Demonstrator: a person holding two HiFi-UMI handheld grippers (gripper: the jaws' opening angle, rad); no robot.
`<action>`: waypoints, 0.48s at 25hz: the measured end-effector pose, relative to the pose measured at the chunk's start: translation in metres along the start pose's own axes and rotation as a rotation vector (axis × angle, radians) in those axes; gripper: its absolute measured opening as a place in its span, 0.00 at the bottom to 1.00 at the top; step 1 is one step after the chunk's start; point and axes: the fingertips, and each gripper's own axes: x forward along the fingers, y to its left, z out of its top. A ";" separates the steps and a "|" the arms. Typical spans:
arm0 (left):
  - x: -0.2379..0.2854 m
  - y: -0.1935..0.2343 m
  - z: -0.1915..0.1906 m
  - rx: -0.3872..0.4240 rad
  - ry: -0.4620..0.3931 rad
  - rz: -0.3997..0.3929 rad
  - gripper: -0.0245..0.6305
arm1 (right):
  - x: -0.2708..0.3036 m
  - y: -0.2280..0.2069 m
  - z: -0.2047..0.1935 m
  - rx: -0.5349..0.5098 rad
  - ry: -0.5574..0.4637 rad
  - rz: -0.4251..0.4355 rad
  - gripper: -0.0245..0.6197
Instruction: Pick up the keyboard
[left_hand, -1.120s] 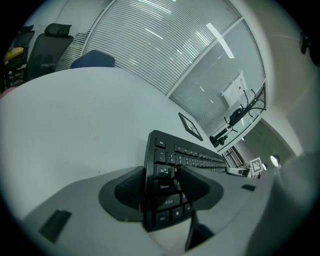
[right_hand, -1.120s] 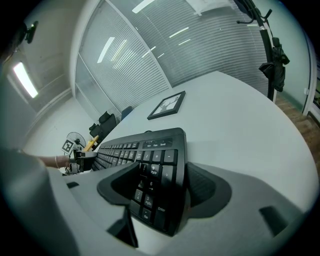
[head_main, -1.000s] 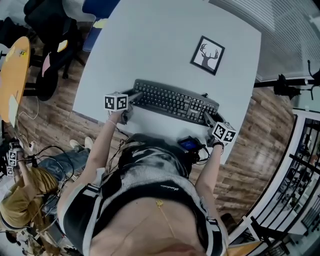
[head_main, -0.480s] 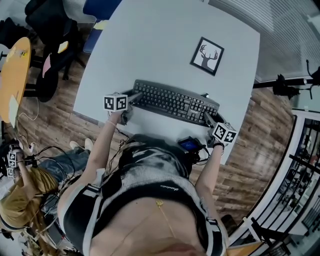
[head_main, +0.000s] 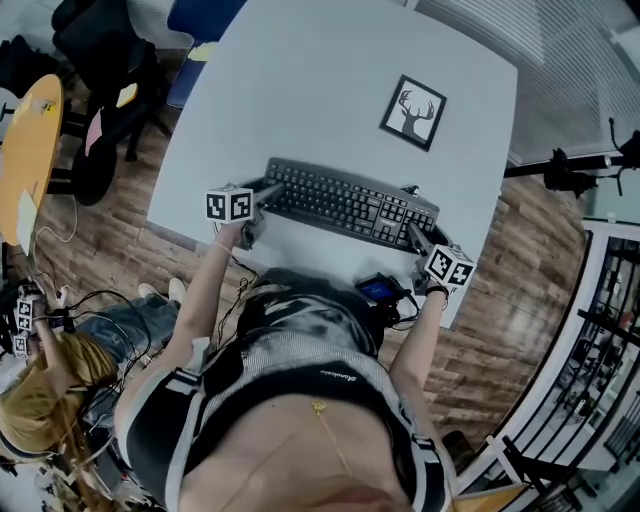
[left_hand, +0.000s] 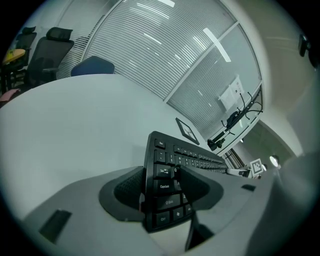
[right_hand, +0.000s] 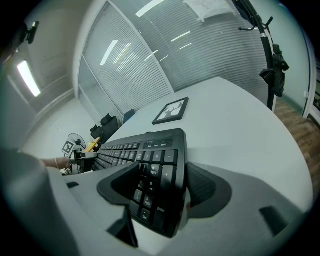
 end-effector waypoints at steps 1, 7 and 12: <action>-0.003 -0.001 0.003 0.005 -0.005 0.009 0.37 | -0.001 0.001 0.001 -0.002 -0.003 0.001 0.47; -0.003 -0.004 0.000 -0.002 -0.015 -0.038 0.37 | -0.008 0.008 0.008 -0.016 -0.020 0.000 0.47; -0.013 -0.009 0.015 0.035 -0.057 -0.013 0.37 | -0.015 0.013 0.018 -0.025 -0.031 0.000 0.47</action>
